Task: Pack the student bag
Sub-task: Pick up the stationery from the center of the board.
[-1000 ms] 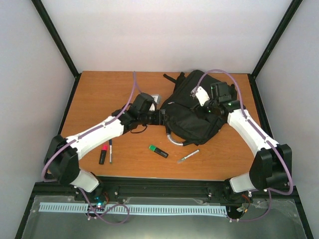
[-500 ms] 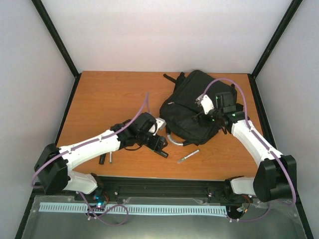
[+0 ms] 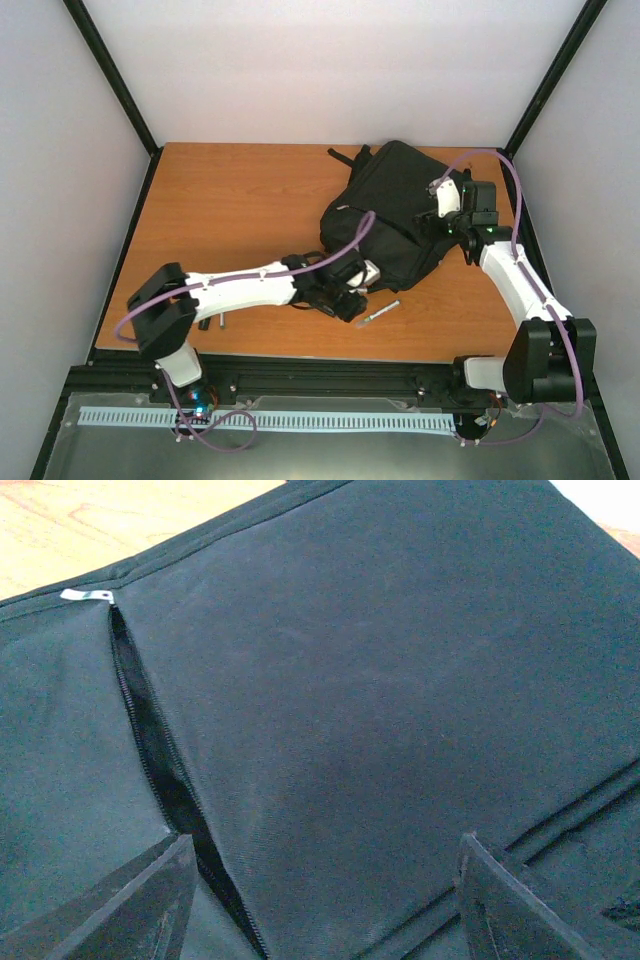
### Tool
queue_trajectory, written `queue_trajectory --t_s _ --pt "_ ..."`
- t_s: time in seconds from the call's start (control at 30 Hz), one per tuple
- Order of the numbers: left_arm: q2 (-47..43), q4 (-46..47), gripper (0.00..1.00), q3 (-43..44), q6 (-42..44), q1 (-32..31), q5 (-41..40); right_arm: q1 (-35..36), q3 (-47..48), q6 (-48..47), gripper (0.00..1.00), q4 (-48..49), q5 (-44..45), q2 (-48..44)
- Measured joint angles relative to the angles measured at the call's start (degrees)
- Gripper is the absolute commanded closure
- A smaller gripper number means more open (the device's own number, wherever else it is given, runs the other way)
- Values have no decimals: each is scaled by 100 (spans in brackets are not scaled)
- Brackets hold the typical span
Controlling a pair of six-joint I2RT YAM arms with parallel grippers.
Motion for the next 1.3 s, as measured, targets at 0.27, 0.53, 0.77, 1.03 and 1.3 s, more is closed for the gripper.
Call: queue_trajectory --t_s 0.27,0.53,0.77,1.03,1.3 --pt "1250 -151 56 874 186 -431 -433 -195 0 101 29 4 22 -24" --pt "1930 -520 65 1539 278 -584 -686 -297 0 125 29 4 -39 -37" --pt "2218 -651 68 1947 289 -597 -881 -323 0 122 29 4 -72 -37" --pt "2481 -802 68 2129 332 -645 -927 -372 0 122 29 4 -120 -37" --pt "2586 -986 83 2164 420 -730 -1093 -387 0 122 30 2 -203 -37"
